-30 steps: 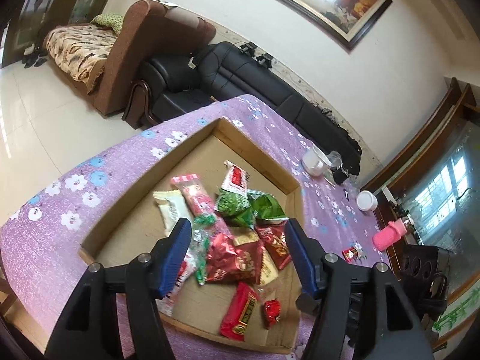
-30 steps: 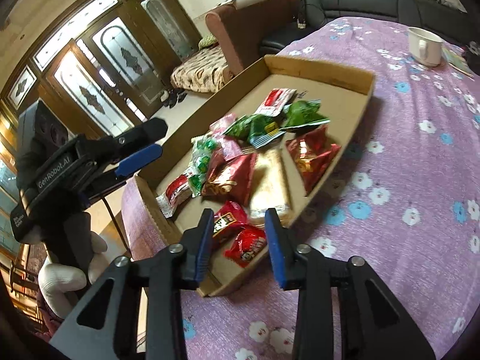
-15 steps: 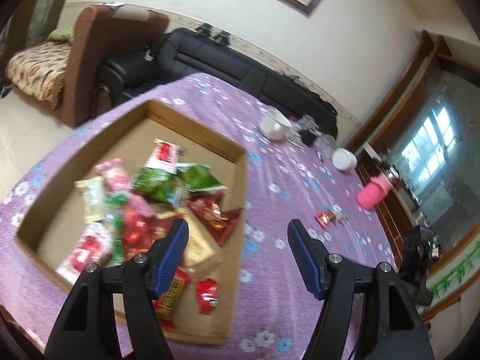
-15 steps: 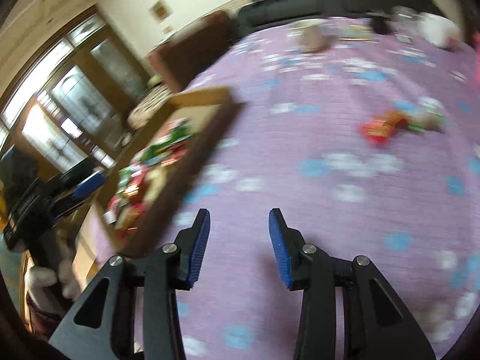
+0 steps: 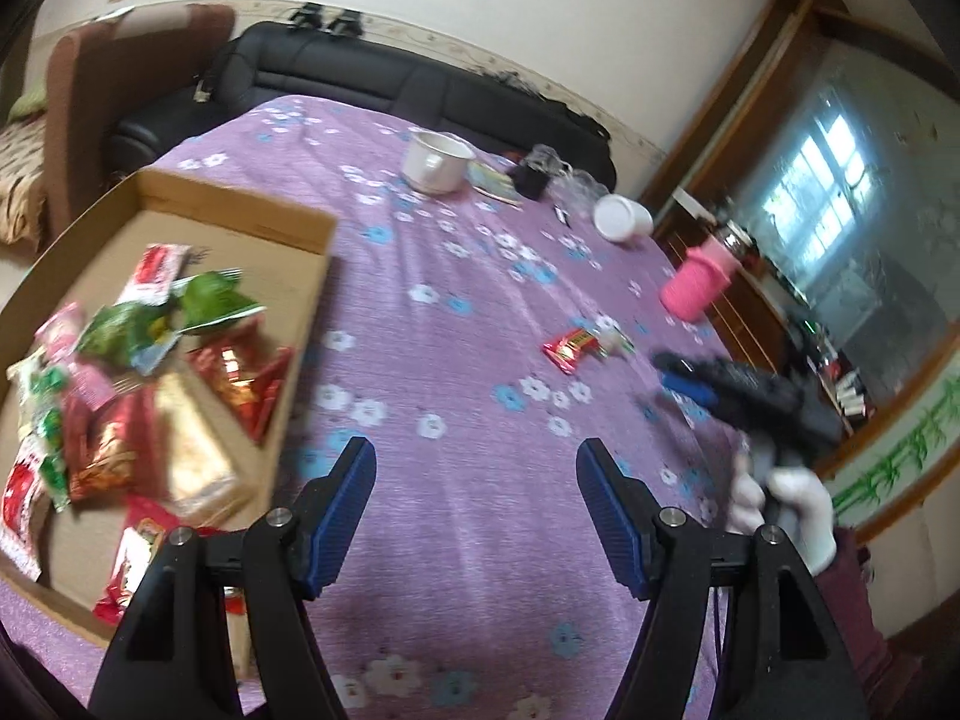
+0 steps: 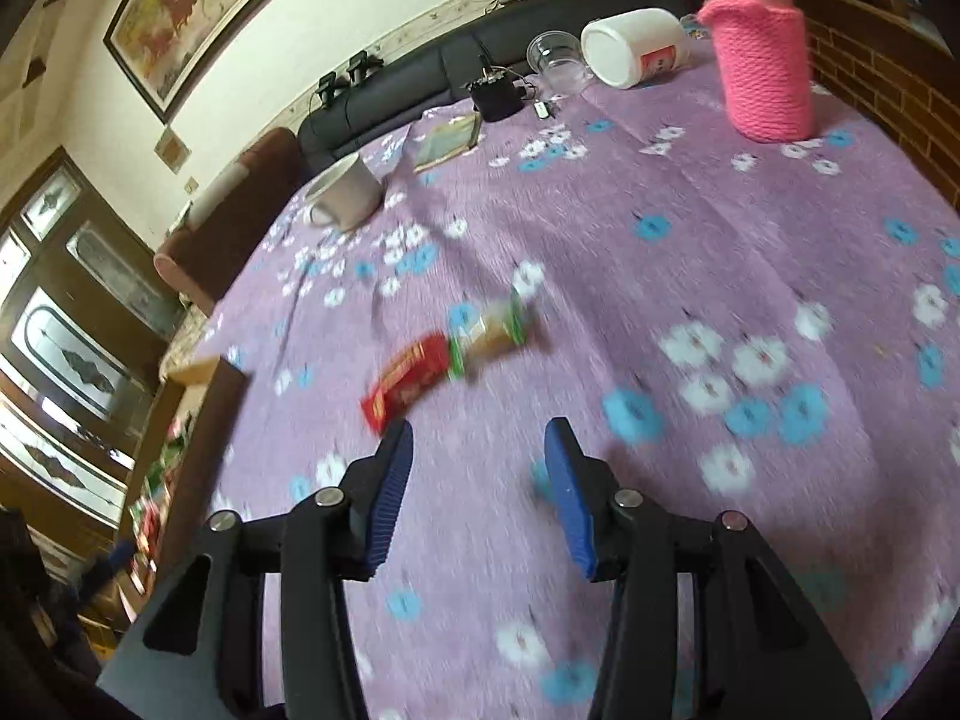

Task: Organize snacks
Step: 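Grasp the red gold-label packet with the left tool while the right tool grasps the green-zip bag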

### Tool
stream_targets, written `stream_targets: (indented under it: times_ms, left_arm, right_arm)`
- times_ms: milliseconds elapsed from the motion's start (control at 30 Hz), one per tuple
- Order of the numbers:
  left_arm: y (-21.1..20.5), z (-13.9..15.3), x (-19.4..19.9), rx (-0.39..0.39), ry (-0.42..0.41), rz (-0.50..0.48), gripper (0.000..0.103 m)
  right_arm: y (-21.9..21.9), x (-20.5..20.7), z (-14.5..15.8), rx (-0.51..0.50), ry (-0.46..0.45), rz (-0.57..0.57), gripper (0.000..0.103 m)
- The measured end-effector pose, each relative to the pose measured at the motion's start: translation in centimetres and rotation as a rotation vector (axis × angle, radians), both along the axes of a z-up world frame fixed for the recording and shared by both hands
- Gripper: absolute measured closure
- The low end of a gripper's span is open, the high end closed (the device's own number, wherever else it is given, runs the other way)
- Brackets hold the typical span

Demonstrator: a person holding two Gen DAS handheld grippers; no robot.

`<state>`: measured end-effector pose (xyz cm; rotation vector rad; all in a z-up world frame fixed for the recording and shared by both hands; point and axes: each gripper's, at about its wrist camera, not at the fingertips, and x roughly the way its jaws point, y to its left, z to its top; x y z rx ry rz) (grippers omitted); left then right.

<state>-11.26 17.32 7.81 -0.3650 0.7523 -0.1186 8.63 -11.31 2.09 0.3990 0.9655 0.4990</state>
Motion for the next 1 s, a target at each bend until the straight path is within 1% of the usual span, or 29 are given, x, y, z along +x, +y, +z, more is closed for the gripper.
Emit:
stream_targets:
  times_ms: [100, 167, 267, 333, 500, 533, 600, 667, 700, 767, 867, 1000]
  left_arm:
    - [-1.3, 0.6, 0.6, 0.047, -0.007, -0.023, 0.034]
    - [-2.3, 1.0, 1.5, 0.086, -0.012, -0.047, 0.034]
    - [-3.4, 1.1, 3.0, 0.111, -0.012, -0.078, 0.034]
    - [-4.3, 0.9, 4.5, 0.125, -0.003, -0.103, 0.034]
    - [-7.1, -0.5, 9.3, 0.141, 0.025, -0.179, 0.034]
    - [-7.5, -0.7, 10.0, 0.147, 0.032, -0.186, 0.034]
    - [-8.7, -1.6, 12.0, 0.163, 0.048, -0.219, 0.034]
    - [-9.7, -2.1, 13.4, 0.184, 0.059, -0.245, 0.034]
    - [-10.4, -2.6, 14.5, 0.208, 0.071, -0.256, 0.034]
    - [-11.5, -3.4, 15.9, 0.225, 0.086, -0.281, 0.034]
    - [-12.8, -4.1, 17.7, 0.26, 0.098, -0.308, 0.034]
    - [-14.3, -5.0, 19.6, 0.316, 0.104, -0.345, 0.034]
  right_arm:
    - [1.3, 2.3, -0.9, 0.002, 0.021, -0.012, 0.056]
    - [2.3, 3.7, -1.5, -0.016, 0.029, -0.024, 0.056]
    - [3.3, 4.6, -1.8, -0.043, 0.021, -0.026, 0.056]
    - [3.8, 5.0, -2.3, -0.061, 0.025, -0.025, 0.056]
    - [3.9, 6.0, -2.6, -0.064, -0.01, -0.032, 0.056]
    - [3.8, 6.2, -2.7, -0.067, -0.019, -0.032, 0.059]
    - [3.6, 6.7, -2.9, -0.084, -0.028, -0.036, 0.074]
    - [3.1, 7.0, -3.3, -0.053, -0.017, -0.027, 0.081]
    - [2.6, 7.2, -3.4, -0.031, -0.005, -0.03, 0.082]
    - [2.0, 7.4, -3.4, 0.0, 0.011, -0.029, 0.083]
    - [1.5, 7.3, -3.2, -0.003, 0.015, -0.037, 0.083]
    - [0.8, 7.3, -3.1, 0.023, 0.022, -0.047, 0.083]
